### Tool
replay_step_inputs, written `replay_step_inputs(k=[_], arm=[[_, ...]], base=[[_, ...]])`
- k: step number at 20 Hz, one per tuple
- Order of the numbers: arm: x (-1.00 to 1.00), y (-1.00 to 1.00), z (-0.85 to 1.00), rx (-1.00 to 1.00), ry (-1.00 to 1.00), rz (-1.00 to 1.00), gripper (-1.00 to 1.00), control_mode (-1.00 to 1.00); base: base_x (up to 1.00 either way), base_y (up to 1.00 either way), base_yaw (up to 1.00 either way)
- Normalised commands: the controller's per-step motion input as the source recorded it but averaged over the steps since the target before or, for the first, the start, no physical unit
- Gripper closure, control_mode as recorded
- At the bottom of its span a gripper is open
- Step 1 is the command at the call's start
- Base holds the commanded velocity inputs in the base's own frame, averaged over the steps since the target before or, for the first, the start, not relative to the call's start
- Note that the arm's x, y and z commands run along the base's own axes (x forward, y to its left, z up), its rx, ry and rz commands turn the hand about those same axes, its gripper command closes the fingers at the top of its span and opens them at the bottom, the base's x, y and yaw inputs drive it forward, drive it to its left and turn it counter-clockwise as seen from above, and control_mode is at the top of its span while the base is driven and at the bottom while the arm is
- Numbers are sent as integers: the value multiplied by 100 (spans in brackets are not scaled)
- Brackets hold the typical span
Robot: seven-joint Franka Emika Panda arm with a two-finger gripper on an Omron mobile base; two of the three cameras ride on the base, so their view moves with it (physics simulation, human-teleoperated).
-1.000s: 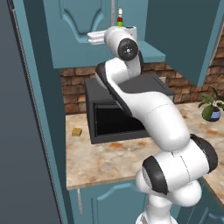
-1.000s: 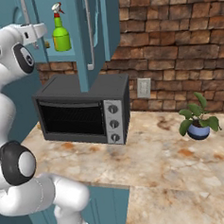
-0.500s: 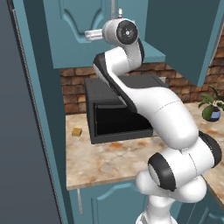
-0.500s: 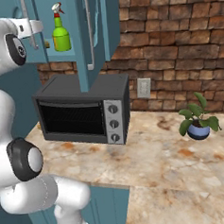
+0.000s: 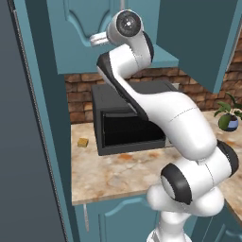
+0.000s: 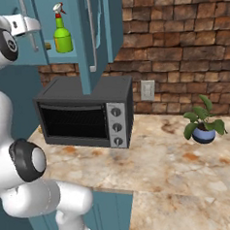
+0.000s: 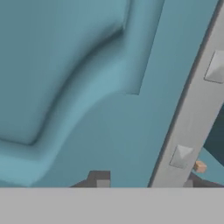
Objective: Pick the sponge and spray from the cabinet and place them on the counter.
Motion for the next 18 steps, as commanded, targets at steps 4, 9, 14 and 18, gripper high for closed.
replay_step_inputs(k=[4, 9, 14, 18], arm=[[-56, 100, -50, -13, 0, -8, 100, -100], [-66, 100, -46, -11, 0, -8, 100, -100], [-58, 100, -42, -7, 0, -6, 100, -100], [-48, 100, -39, -2, 0, -4, 100, -100]], base=[[0, 0, 0], [0, 0, 0], [0, 0, 0], [0, 0, 0]])
